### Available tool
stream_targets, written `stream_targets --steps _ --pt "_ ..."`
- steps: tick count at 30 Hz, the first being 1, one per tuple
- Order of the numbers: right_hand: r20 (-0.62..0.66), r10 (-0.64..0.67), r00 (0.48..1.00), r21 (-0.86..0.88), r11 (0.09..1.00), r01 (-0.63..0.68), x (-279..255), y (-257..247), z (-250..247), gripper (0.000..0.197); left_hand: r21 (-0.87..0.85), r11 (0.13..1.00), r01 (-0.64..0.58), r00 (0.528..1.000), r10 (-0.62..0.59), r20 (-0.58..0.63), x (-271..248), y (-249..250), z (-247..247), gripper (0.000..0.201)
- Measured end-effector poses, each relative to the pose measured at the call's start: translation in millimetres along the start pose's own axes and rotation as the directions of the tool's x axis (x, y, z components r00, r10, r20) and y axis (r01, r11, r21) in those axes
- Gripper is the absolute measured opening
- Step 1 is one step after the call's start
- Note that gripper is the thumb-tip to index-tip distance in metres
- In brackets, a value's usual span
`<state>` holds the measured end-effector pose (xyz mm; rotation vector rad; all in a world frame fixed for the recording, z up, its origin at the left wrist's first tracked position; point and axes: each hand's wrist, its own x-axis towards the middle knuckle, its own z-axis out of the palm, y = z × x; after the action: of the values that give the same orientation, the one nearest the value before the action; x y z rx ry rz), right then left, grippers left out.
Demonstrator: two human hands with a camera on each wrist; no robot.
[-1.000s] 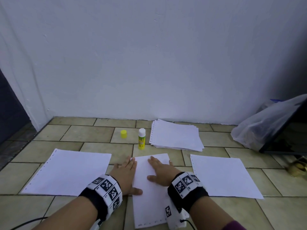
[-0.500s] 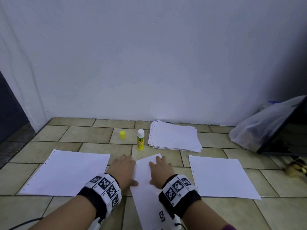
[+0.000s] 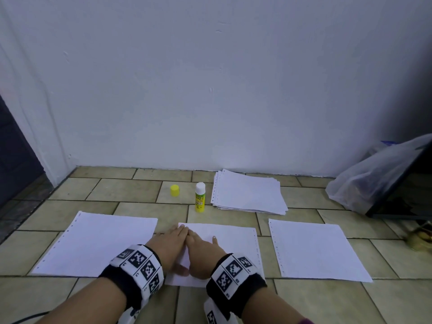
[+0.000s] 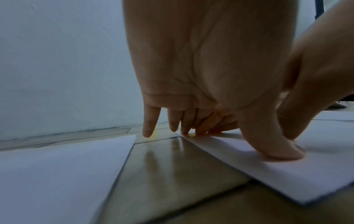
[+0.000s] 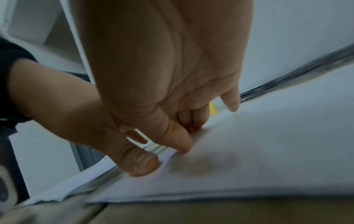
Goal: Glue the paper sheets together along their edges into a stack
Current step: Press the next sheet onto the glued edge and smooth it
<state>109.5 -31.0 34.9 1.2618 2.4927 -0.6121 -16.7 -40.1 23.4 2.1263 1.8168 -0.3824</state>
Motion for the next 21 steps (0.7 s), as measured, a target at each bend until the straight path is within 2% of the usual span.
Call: stream_targets --steps 2,4,9,14,17,20,21 --pt "0.028 0.026 0.999 0.008 1.0 -0.026 2 4 2 0.078 0.053 0.999 0.002 0.999 -0.004 0.035 1 -1 0 0.106" --pt "0.069 0.105 0.992 0.029 0.994 -0.107 2 15 3 0.074 0.105 0.994 0.008 0.998 -0.015 0.061 0 0 -1 0.106" --pt "0.135 0.278 0.951 0.049 0.957 -0.287 -16 60 -4 0.079 0.128 0.992 0.022 0.996 -0.033 0.088 2 0 -3 0.106" --pt "0.138 0.341 0.93 0.077 0.932 -0.353 -31 83 -7 0.077 0.176 0.984 -0.008 0.996 -0.008 0.089 -3 -2 -8 0.104" --pt "0.055 0.32 0.946 0.093 0.942 -0.324 -28 79 -7 0.082 0.204 0.978 0.037 0.998 -0.047 0.044 -5 2 -21 0.088" --pt "-0.023 0.296 0.955 -0.02 0.955 -0.297 -26 73 -6 0.08 0.222 0.971 0.086 0.996 -0.078 -0.048 -5 14 -29 0.066" --pt "-0.044 0.307 0.951 -0.074 0.948 -0.31 -25 70 -6 0.076 0.18 0.981 0.071 0.995 -0.058 -0.076 -4 18 -28 0.059"
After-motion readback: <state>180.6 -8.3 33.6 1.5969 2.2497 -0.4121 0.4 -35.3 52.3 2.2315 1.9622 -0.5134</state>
